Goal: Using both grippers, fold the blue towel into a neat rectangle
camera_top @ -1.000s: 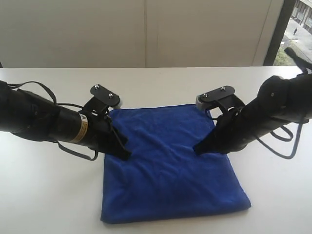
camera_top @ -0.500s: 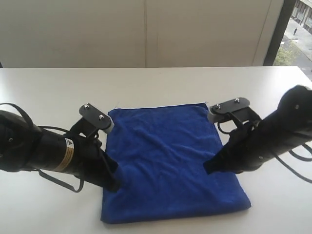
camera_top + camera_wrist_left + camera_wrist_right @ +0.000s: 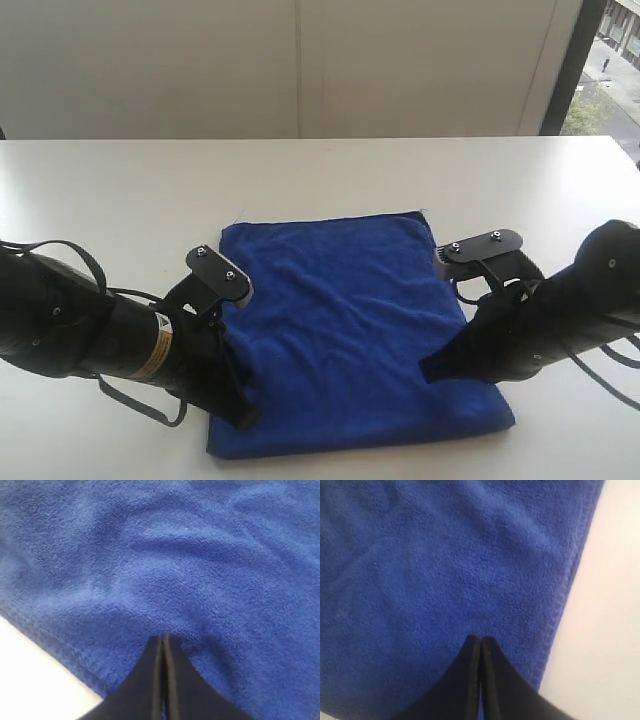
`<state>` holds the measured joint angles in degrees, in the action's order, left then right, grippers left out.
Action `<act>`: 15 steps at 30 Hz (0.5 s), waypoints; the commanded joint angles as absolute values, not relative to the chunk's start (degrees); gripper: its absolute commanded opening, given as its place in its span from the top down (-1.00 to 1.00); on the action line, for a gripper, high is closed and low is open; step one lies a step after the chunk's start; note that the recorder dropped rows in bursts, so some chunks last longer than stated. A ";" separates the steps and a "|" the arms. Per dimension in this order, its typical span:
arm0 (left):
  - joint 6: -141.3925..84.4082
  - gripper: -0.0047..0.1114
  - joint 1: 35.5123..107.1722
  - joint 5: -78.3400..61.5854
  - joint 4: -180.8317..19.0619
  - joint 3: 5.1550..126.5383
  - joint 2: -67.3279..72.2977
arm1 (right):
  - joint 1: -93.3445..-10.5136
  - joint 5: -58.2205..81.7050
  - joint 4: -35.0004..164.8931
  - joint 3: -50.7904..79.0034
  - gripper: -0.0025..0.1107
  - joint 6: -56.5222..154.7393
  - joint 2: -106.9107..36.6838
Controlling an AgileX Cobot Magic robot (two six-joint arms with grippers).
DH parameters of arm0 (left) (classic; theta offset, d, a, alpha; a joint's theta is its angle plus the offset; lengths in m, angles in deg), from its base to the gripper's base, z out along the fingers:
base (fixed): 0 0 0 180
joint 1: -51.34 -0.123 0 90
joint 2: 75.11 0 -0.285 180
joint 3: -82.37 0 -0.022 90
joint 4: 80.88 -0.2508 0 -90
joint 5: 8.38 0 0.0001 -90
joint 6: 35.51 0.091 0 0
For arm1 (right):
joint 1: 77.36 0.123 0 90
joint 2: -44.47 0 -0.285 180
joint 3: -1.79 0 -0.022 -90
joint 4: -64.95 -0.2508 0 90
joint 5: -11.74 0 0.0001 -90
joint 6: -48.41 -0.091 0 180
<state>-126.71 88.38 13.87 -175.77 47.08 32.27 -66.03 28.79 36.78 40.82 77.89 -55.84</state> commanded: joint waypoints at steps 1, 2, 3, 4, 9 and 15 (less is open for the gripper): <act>-125.74 0.92 88.69 14.47 -174.24 46.75 32.07 | -64.69 26.61 36.37 41.25 0.96 77.91 -55.64; -125.62 0.92 88.69 14.47 -174.24 46.75 32.07 | -64.70 26.38 36.37 41.25 0.96 77.91 -55.96; -125.62 0.92 88.69 14.47 -174.24 46.75 32.07 | -64.70 26.38 36.37 41.25 0.96 77.91 -56.43; -125.63 0.92 88.69 14.25 -174.24 46.75 32.07 | -64.70 26.38 36.37 41.25 0.96 77.91 -56.99; -125.83 0.92 88.69 13.72 -175.79 46.49 32.07 | -64.70 26.60 36.52 41.25 0.96 77.91 -59.78; -130.69 0.92 88.69 10.80 -180.83 44.70 32.07 | -64.70 26.35 36.92 41.38 0.96 77.91 -61.03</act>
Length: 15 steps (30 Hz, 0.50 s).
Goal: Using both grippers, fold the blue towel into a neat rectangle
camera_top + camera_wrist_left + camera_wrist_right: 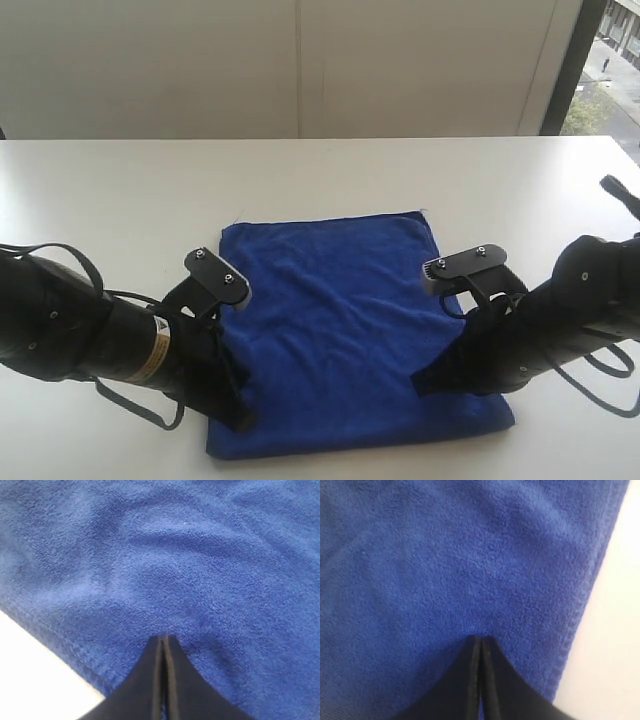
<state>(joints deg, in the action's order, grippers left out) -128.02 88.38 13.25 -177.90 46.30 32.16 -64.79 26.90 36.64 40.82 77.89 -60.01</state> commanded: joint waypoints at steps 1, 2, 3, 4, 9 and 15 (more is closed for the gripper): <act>-130.69 0.92 88.69 10.80 -180.83 44.44 31.96 | -64.70 26.35 36.92 41.38 0.96 77.91 -61.03; -130.80 0.92 88.69 10.52 -180.83 44.25 31.95 | -64.70 26.47 37.15 41.38 0.96 77.91 -61.03; -130.80 0.92 88.69 10.21 -180.83 44.25 31.95 | -64.70 26.47 37.15 41.38 0.96 77.91 -61.03; -130.80 0.92 88.69 9.97 -180.83 44.15 31.95 | -64.70 26.47 37.27 41.38 0.96 77.91 -61.03; -131.74 0.92 88.69 9.78 -180.83 43.93 31.95 | -64.70 26.73 37.97 42.05 0.96 77.91 -61.03; -131.75 0.92 88.69 9.78 -180.83 43.93 31.53 | -64.70 26.84 37.97 42.52 0.96 77.91 -61.03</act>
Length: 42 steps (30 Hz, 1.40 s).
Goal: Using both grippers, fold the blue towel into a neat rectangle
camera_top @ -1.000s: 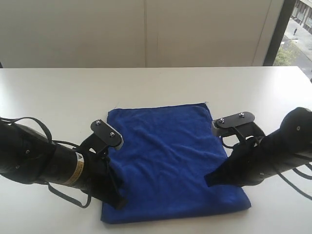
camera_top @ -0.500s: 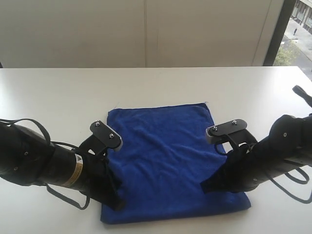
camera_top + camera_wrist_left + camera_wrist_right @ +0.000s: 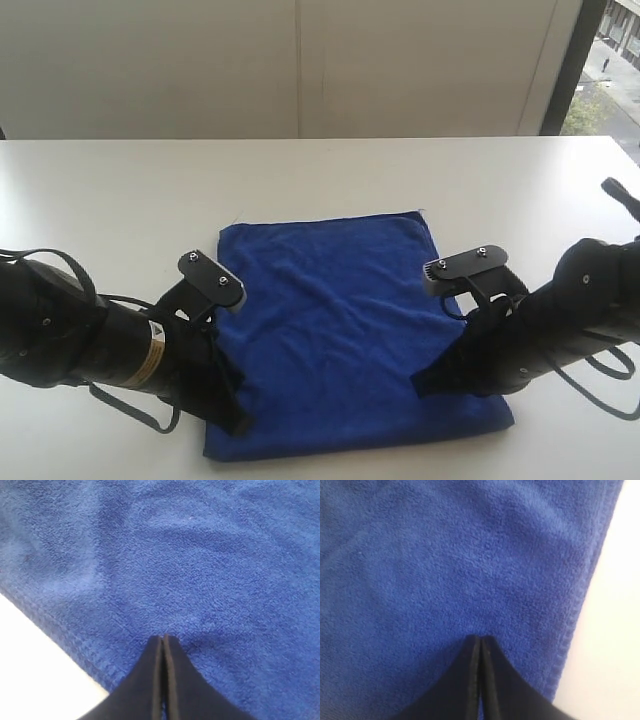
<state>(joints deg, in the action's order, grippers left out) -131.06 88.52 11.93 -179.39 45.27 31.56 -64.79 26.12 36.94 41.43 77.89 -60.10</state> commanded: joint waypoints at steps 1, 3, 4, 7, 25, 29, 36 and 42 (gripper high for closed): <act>-131.75 0.92 88.69 9.78 -180.83 43.93 31.17 | -64.81 26.82 38.02 42.52 0.96 77.91 -61.03; -131.75 0.92 88.69 9.50 -180.83 43.93 29.78 | -64.81 26.96 38.72 42.52 0.96 77.80 -61.03; -131.75 0.92 88.69 9.50 -180.83 43.93 29.02 | -64.81 27.06 39.32 42.52 0.96 77.32 -61.03; -131.75 0.92 88.69 8.50 -180.83 43.93 27.03 | -64.81 27.17 40.27 42.52 0.96 76.37 -61.03; -133.57 0.92 89.97 17.08 -180.83 43.07 25.50 | -64.81 32.58 39.33 41.30 0.96 76.23 -49.70; -133.35 0.92 91.62 17.18 -180.83 40.78 27.04 | -64.81 31.94 39.33 42.67 0.96 76.06 -51.48; -133.20 0.92 92.20 15.31 -180.83 37.90 27.18 | -64.81 30.94 39.33 44.05 0.96 76.06 -55.94; -133.20 0.92 92.20 13.64 -180.83 36.46 27.18 | -64.81 31.34 40.12 45.52 0.96 75.56 -57.00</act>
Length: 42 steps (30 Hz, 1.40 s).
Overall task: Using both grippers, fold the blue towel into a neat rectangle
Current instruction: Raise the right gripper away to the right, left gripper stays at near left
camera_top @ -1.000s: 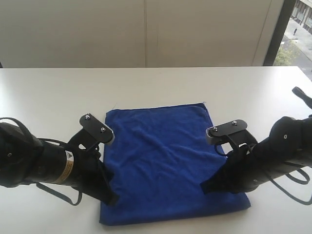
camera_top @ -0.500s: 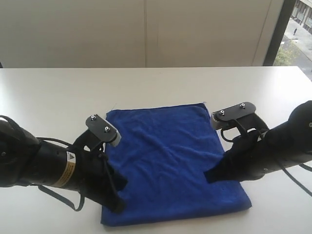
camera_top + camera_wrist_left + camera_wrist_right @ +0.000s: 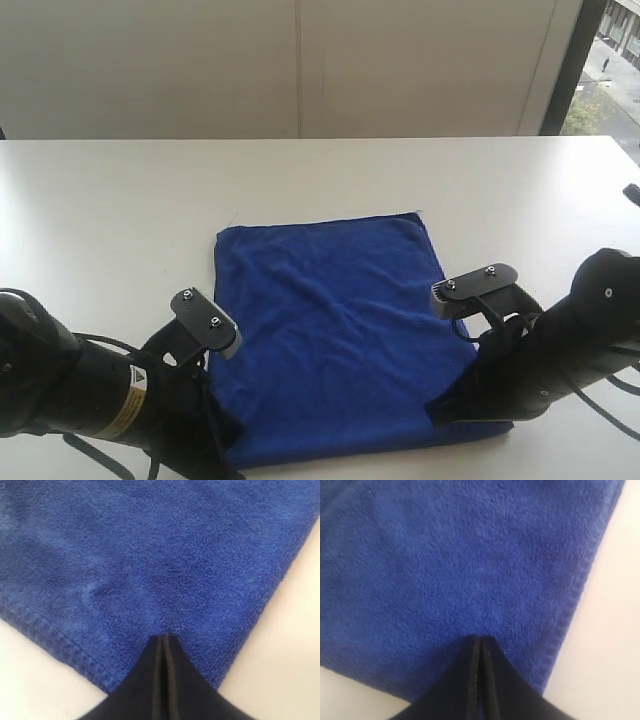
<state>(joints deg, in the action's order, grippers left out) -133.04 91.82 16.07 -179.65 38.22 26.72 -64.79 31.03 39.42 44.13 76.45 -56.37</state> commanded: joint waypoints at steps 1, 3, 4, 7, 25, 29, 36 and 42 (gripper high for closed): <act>-133.20 0.92 92.20 13.64 -180.83 36.46 27.18 | -64.81 31.34 41.08 45.86 0.96 74.73 -57.00; -133.20 0.92 92.20 13.19 -180.83 36.47 27.18 | -64.81 31.34 43.95 46.22 0.96 71.77 -57.00; -133.20 0.92 92.20 12.89 -180.83 36.47 27.18 | -64.81 31.34 45.85 46.37 0.96 69.72 -57.00; -133.20 0.92 92.20 12.87 -180.83 36.47 27.18 | -64.81 31.59 51.66 46.37 0.96 63.52 -57.00; -133.18 0.92 92.07 16.18 -180.83 41.08 18.42 | -64.69 29.94 51.72 42.50 0.96 61.18 -40.32; -133.42 0.92 92.07 17.46 -180.83 42.87 14.67 | -64.69 36.38 51.97 39.62 0.96 61.18 -31.50; -134.41 0.92 92.07 17.24 -180.83 40.52 22.98 | -64.69 40.35 52.09 39.38 0.96 61.29 -26.53; -133.84 0.92 92.07 17.04 -180.83 40.52 26.17 | -64.69 40.36 52.09 39.38 0.96 61.40 -26.53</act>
<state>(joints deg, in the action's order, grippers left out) -133.90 92.07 17.54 -180.29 40.91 25.69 -64.69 40.30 51.87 39.65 61.39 -26.91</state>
